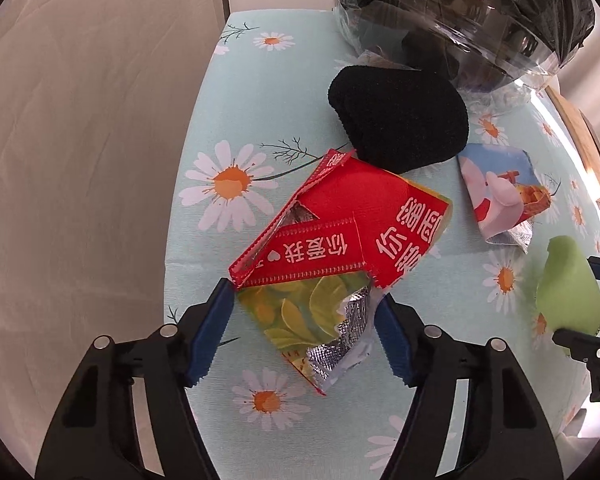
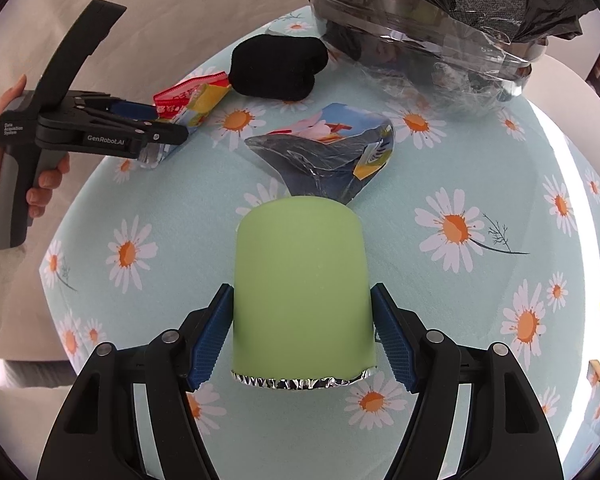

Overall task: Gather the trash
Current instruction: 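Grasp the red snack wrapper with the left tool, then carry the red wrapper and green cup over the bin with both tools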

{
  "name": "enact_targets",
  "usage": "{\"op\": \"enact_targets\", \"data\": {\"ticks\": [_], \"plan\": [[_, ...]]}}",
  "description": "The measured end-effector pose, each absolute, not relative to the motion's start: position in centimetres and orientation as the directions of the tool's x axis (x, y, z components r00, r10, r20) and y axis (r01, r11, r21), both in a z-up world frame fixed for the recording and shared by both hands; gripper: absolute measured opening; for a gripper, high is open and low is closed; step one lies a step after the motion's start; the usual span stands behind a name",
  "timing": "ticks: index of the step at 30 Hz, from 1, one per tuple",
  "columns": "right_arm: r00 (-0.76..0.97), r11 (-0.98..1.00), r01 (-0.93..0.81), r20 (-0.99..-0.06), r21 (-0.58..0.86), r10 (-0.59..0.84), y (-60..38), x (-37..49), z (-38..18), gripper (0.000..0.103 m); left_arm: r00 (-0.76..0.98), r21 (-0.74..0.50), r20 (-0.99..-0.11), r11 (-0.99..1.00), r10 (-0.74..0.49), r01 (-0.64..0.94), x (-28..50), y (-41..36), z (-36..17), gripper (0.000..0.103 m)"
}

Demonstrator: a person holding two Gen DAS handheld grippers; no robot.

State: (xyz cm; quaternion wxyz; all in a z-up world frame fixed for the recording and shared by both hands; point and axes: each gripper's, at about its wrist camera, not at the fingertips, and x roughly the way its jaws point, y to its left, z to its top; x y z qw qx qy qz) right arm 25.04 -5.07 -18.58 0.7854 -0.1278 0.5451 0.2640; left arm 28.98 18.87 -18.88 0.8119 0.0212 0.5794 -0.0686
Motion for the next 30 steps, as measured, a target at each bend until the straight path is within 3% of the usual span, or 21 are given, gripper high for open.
{"op": "enact_targets", "data": {"ticks": [2, 6, 8, 9, 10, 16, 18, 30], "plan": [[0.272, 0.83, -0.553, -0.924, 0.078, 0.268, -5.2, 24.6, -18.5, 0.065, 0.32, -0.07, -0.941, 0.988, -0.111, 0.136, 28.5, 19.1, -18.5, 0.062], [0.283, 0.83, -0.554, -0.921, 0.071, 0.268, -5.4, 23.4, -18.1, 0.065, 0.317, -0.09, -0.939, 0.985, -0.134, 0.149, 27.1, 19.0, -18.0, 0.025], [0.291, 0.828, -0.557, -0.917, 0.067, 0.271, -5.4, 22.7, -17.8, 0.065, 0.307, -0.043, -0.947, 0.985, -0.093, 0.166, 26.3, 18.5, -18.2, 0.024], [0.295, 0.827, -0.558, -0.916, 0.065, 0.272, -5.4, 22.4, -17.7, 0.065, 0.295, -0.05, -0.95, 0.983, -0.1, 0.174, 25.8, 18.4, -18.4, 0.015], [0.3, 0.827, -0.559, -0.915, 0.062, 0.271, -5.4, 22.0, -17.6, 0.065, 0.285, -0.068, -0.951, 0.982, -0.117, 0.176, 25.3, 18.3, -18.4, 0.012], [0.32, 0.826, -0.562, -0.908, 0.048, 0.27, -5.4, 19.5, -17.1, 0.065, 0.297, -0.06, -0.947, 0.976, -0.121, 0.207, 22.2, 17.9, -18.1, 0.001], [0.325, 0.826, -0.562, -0.907, 0.043, 0.268, -5.4, 18.5, -17.0, 0.065, 0.301, -0.006, -0.95, 0.974, -0.077, 0.228, 21.7, 17.5, -18.0, 0.001], [0.39, 0.856, -0.517, -0.886, 0.016, 0.252, -7.9, 14.8, -15.5, 0.065, 0.364, -0.015, -0.925, 0.97, -0.106, 0.245, 18.4, 16.8, -14.7, 0.001]]}}
